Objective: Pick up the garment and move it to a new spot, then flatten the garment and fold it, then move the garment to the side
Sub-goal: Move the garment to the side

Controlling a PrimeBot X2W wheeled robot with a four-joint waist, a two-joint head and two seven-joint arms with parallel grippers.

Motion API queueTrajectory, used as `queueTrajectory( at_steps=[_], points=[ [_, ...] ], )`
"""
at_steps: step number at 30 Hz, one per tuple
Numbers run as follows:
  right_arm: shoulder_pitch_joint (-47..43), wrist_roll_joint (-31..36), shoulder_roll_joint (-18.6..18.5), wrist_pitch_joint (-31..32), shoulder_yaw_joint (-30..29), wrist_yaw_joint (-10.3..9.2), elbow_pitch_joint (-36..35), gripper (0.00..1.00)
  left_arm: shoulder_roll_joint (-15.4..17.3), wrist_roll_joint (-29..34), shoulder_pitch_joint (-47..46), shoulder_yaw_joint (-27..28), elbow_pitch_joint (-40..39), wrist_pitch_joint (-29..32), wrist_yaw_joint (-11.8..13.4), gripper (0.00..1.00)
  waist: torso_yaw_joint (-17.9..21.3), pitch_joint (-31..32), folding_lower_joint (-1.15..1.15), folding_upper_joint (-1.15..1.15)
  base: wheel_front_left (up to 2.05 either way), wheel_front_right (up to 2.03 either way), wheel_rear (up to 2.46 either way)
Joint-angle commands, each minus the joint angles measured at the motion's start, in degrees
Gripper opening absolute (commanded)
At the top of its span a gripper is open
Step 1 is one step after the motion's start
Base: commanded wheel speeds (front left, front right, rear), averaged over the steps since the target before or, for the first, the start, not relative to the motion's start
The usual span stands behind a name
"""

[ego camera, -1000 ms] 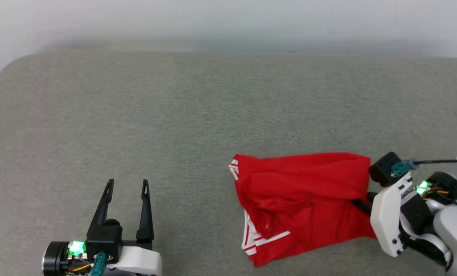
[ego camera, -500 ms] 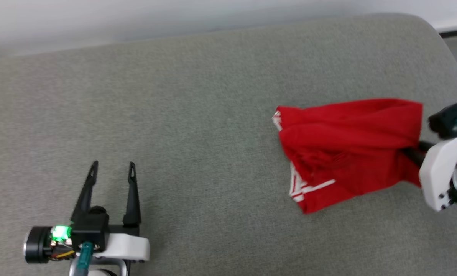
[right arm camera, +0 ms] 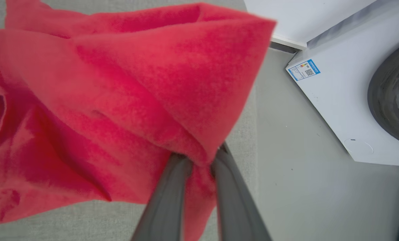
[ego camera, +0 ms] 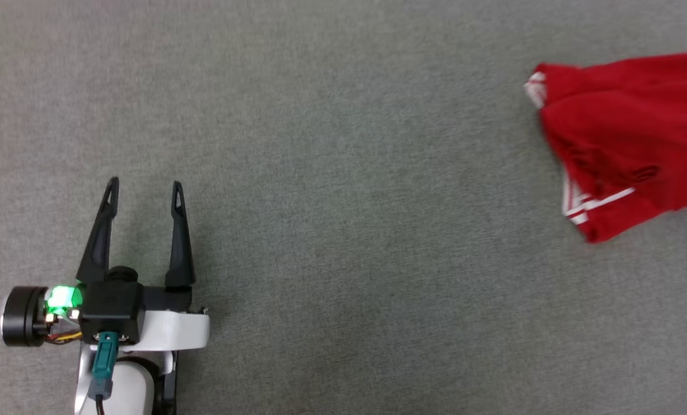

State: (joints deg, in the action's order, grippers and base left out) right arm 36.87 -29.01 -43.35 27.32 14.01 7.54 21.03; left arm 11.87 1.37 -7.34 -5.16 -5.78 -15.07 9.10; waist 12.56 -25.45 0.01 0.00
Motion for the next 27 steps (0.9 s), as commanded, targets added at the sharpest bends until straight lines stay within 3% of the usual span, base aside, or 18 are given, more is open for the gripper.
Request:
queueTrajectory(
  at_steps=[1,9,18,19,20,27],
  points=[
    [1.5,0.7,-0.5,0.1,-1.0,-0.11,1.0,0.00,0.2,0.4,-1.0,-0.2,-0.6,-0.1,0.2,1.00,-1.1,-2.5,-0.01,0.00,0.00,0.00,0.00],
    [6.2,4.9,-1.6,0.1,-9.5,-0.11,9.7,0.00,1.1,0.7,-2.9,-1.5,-2.8,-0.1,1.1,1.00,-2.8,-6.9,-0.01,0.00,0.00,0.00,0.00],
    [9.4,8.8,0.6,-0.9,-15.1,-0.11,16.2,0.00,1.5,0.4,-3.8,-2.7,-3.6,-0.1,2.4,1.00,-3.4,-8.3,-0.01,0.00,0.00,0.00,0.00],
    [9.6,9.2,1.1,-1.5,-15.4,-0.11,16.5,0.44,1.5,0.2,-3.8,-2.7,-3.6,-0.1,2.6,1.00,-3.4,-8.1,-0.01,0.00,0.00,0.00,0.00],
    [9.7,9.7,1.3,-1.9,-15.7,-0.11,16.9,1.00,1.5,0.1,-3.6,-2.7,-3.5,-0.1,2.7,1.00,-3.4,-7.7,-0.01,0.00,0.00,0.00,0.00],
    [7.1,11.9,3.3,-7.3,-15.8,-0.11,17.0,1.00,0.9,-0.8,-1.8,-3.2,-2.4,-0.1,3.8,1.00,-4.2,-2.5,-0.01,0.00,0.00,0.00,0.00]
  ],
)
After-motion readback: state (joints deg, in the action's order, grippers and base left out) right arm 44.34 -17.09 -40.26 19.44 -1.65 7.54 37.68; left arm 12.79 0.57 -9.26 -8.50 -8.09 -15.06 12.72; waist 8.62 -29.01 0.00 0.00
